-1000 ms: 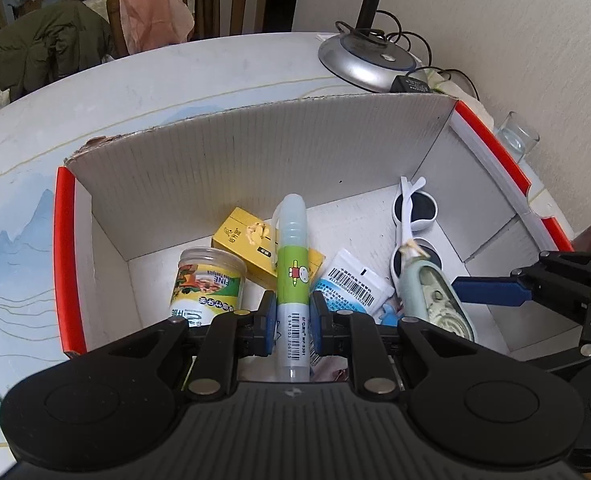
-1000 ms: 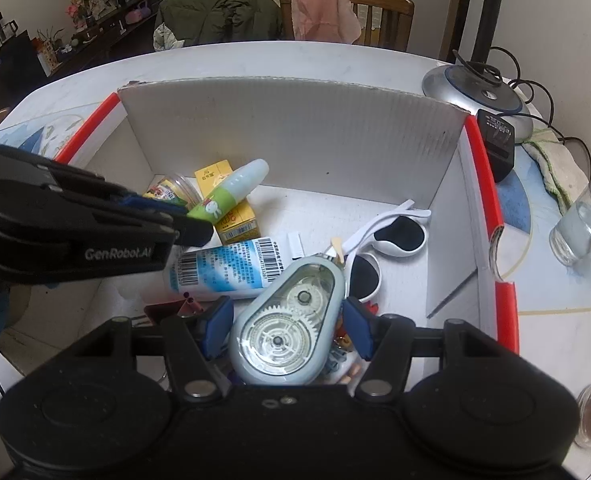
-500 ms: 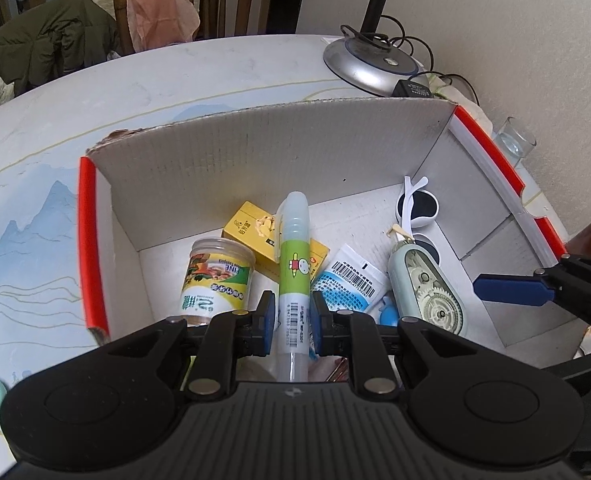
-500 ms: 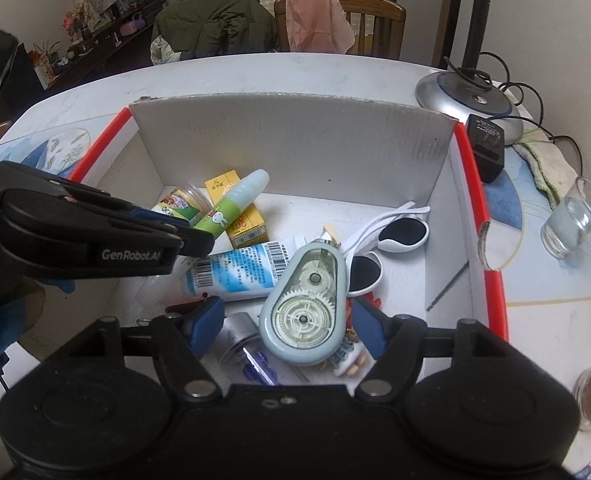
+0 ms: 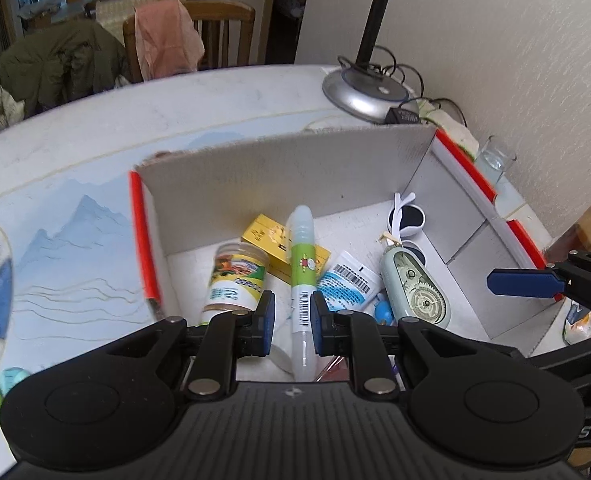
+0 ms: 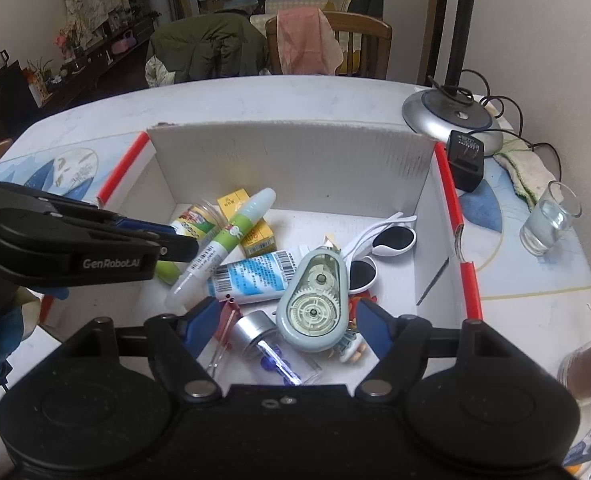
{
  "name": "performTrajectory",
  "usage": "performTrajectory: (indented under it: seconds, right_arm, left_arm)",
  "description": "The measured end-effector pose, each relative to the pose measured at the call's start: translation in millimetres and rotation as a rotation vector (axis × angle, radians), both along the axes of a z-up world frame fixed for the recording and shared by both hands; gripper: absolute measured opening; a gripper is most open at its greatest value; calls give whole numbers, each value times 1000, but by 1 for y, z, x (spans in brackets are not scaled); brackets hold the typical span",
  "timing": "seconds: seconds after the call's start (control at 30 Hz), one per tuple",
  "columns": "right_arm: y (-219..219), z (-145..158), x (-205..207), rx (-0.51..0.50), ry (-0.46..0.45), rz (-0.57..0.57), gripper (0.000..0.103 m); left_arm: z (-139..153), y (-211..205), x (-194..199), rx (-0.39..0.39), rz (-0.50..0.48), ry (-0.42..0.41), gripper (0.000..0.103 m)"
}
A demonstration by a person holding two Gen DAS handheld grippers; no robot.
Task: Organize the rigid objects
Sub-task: 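Lower the glue stick into the box and open the left tool while the right tool releases the dispenser, then withdraw both tools from the box toward the green highlighter and teal eraser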
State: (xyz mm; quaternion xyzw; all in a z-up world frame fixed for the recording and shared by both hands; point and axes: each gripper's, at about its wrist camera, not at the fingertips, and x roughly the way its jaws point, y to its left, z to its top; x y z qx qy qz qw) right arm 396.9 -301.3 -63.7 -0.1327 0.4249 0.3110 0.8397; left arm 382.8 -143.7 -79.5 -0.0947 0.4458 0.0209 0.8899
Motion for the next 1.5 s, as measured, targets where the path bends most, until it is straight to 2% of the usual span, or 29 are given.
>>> performTrajectory:
  seconds: [0.47, 0.57, 0.6, 0.63, 0.7, 0.8, 0.97, 1.03, 1.17, 1.23, 1.5]
  right_arm:
    - [0, 31, -38, 95, -46, -38, 84]
    - [2, 38, -47, 119, -55, -46, 86]
    - [3, 40, -51, 126, -59, -48, 87]
    - [4, 43, -55, 130, -63, -49, 87]
    - [7, 47, -62, 143, -68, -49, 87]
    - [12, 52, -73, 157, -73, -54, 87]
    - [24, 58, -91, 189, -76, -56, 95]
    - [31, 60, -97, 197, -79, -54, 96]
    - [47, 61, -111, 207, -79, -42, 100]
    - [55, 61, -118, 214, -76, -39, 100]
    - [97, 52, -133, 212, -48, -20, 101]
  left_arm:
    - [35, 23, -65, 1, 6, -103, 19]
    - [40, 30, -80, 9, 12, -125, 31]
    - [42, 33, -86, 17, 13, -135, 38]
    - [43, 35, -92, 22, 16, -145, 52]
    - [47, 42, -102, 25, 32, -161, 66]
    - [50, 54, -115, 21, 41, -171, 66]
    - [50, 75, -139, 10, 63, -175, 66]
    - [51, 84, -148, 16, 75, -175, 74]
    - [50, 105, -166, 4, 97, -184, 78]
    - [50, 114, -173, 12, 105, -185, 85]
    - [42, 149, -192, 40, 114, -166, 88]
